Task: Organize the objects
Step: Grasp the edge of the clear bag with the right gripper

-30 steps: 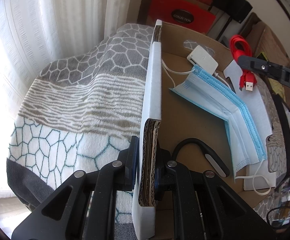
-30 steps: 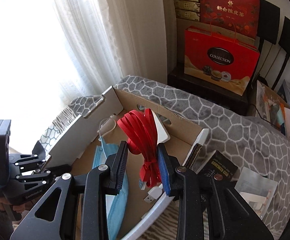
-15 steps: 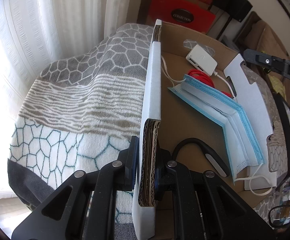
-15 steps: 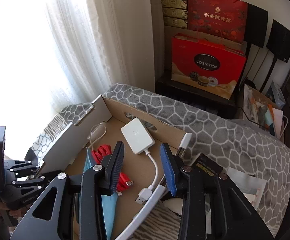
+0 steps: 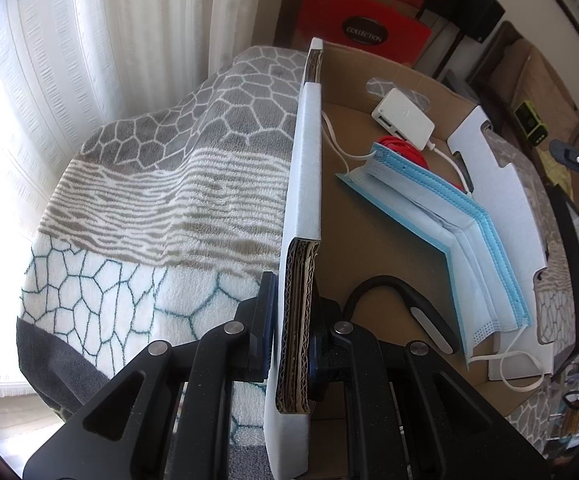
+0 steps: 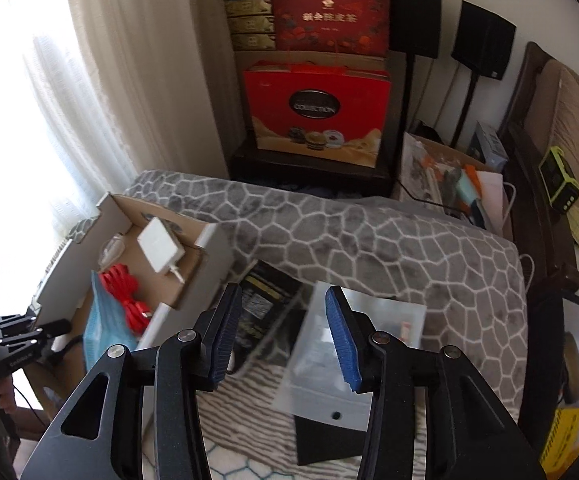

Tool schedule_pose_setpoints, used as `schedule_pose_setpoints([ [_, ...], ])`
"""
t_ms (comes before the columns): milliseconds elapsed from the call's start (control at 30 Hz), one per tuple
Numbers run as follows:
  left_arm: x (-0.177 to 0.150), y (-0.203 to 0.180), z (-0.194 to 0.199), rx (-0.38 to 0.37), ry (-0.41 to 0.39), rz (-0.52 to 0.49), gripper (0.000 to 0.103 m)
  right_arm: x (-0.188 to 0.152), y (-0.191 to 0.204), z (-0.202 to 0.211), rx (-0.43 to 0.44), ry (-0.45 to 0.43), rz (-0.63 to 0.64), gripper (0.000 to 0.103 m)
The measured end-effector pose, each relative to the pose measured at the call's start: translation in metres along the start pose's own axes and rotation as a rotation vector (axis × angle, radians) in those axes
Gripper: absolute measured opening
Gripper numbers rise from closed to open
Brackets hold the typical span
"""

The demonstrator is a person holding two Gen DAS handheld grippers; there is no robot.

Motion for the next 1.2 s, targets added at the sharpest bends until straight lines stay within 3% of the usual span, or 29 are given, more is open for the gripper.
schedule_pose_setpoints([
  [267, 0.0, 0.0, 0.0, 0.001, 0.001, 0.0, 0.011, -0.021, -0.057, -0.008, -0.105, 0.057, -0.096, 0.052],
  [433, 0.0, 0.002, -0.001, 0.001, 0.001, 0.001, 0.011, -0.033, -0.085, -0.021, -0.122, 0.089, -0.161, 0.055],
  [500, 0.001, 0.0, -0.001, 0.001, 0.001, 0.002, 0.011, -0.039, -0.093, -0.028, -0.103, 0.105, -0.188, 0.055],
  [667, 0.001, -0.001, -0.002, 0.002, 0.002, 0.001, 0.011, -0.048, -0.107, -0.034, -0.042, 0.11, -0.244, 0.036],
  [1200, 0.002, -0.001, -0.002, 0.001, 0.002, 0.001, 0.011, -0.048, -0.092, -0.034, 0.169, 0.109, -0.288, 0.031],
])
Point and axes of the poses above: each gripper's, at about its wrist camera, not at the fingertips, and z roughly against the way its jaws point, y to its left, x to its top, the point moved 4 cm from there along -z, roughly the way its jaws point, and after that the axes turned 4 degrees about -z, right-handed, at the moved point
